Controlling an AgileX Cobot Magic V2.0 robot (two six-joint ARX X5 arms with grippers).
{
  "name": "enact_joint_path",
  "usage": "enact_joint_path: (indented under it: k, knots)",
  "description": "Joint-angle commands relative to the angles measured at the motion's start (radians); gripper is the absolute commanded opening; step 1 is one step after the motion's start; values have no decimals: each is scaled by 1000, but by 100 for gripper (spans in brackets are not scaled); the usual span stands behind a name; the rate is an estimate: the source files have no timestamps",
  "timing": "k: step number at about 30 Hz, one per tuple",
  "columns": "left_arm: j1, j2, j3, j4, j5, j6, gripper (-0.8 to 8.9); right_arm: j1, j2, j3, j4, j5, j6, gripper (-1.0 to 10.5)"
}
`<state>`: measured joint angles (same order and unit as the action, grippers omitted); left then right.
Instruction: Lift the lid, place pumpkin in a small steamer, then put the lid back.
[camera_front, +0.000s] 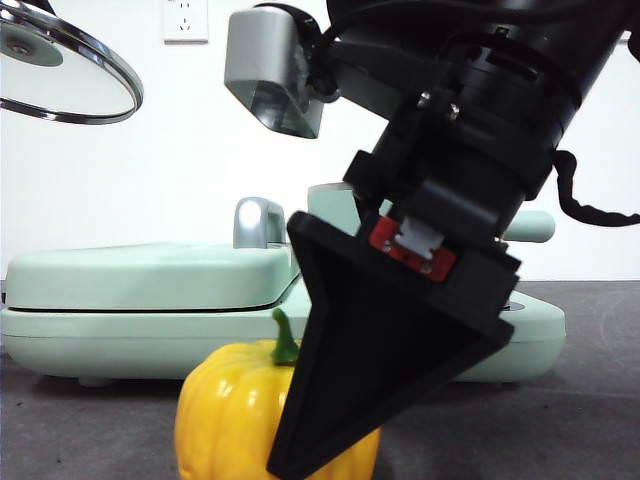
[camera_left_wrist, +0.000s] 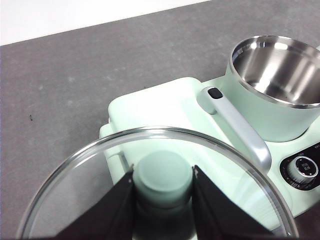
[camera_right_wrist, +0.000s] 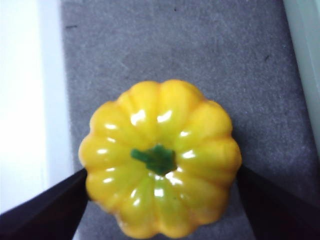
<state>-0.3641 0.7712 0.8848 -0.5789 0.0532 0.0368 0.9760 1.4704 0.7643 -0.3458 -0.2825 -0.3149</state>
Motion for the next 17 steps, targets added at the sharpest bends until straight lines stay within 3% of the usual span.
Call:
enact_joint_path:
  k: [1,17]
  knots:
    - [-2,0,12,34,-2,8,10,12,13,21,8,-7,29,411]
    - [-2,0,12,55,-3,16,10,6,-69,274,-263,3,48,410]
